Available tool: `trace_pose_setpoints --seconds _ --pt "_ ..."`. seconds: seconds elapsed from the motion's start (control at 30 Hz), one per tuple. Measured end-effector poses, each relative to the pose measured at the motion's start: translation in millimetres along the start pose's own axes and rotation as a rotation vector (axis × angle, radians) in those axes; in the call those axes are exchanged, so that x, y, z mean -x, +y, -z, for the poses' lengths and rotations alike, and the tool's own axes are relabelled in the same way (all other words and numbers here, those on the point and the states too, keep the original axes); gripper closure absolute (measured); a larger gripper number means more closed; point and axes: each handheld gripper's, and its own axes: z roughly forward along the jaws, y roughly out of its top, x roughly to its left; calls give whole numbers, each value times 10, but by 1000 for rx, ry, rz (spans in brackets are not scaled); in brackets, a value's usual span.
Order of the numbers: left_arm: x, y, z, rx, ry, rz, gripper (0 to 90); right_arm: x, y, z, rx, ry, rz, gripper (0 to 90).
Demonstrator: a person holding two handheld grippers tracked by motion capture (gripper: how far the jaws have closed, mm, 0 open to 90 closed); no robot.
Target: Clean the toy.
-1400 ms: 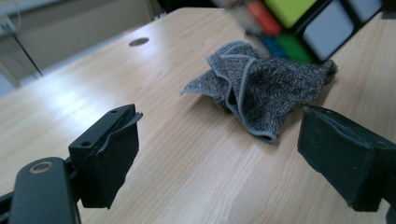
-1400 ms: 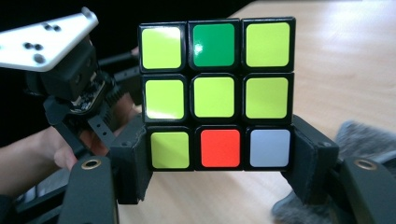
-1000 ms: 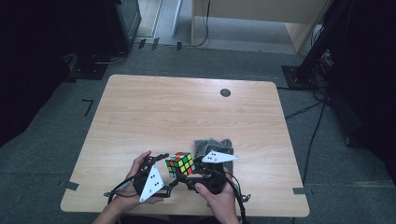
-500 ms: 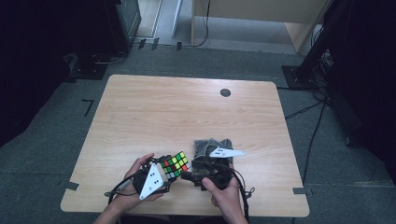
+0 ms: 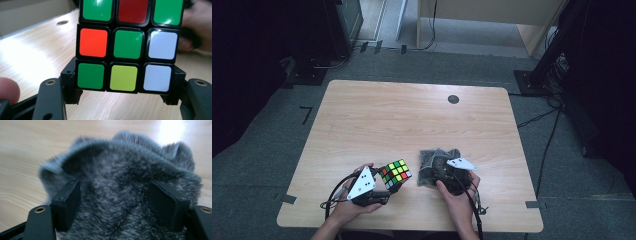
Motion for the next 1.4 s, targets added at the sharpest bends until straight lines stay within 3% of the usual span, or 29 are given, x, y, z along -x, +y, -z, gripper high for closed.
trace_pose_setpoints --seconds 0.07,0.13,0.4,0.47,0.63,0.7,0.8,0.87,0.97,1.07,1.23,1.3,1.4 --pt "-3 4 8 -2 -5 29 336 4 -24 -20 0 -13 10 315" --pt "-7 9 13 -4 22 33 336 -2 -29 -20 0 -17 19 312" --pt "-31 22 44 1 15 53 336 -74 -72 -55 1 -64 80 304" --pt "-32 23 50 2 16 55 336 -100 -100 -52 18 -107 97 397" --pt "-46 9 46 2 18 62 336 -14 -104 -3 29 -110 70 664" --pt "-55 -2 39 3 6 70 336 49 -93 23 24 -78 44 715" --pt "-40 -15 21 -5 13 46 336 91 -86 70 30 -44 7 738" --pt "-28 -21 1 -15 13 33 336 72 -74 121 68 5 1 739" --pt "-8 -29 -23 -23 4 20 336 -40 -9 259 139 73 11 738" --pt "16 -33 -39 -24 -6 19 336 -178 90 469 231 180 18 735" --pt "26 -24 -41 -8 -47 52 336 -412 257 857 351 333 54 728" --pt "39 -13 -49 -1 -46 62 336 -507 282 921 358 391 64 723" --pt "60 -9 -57 4 -47 57 336 -639 273 899 320 463 95 717"
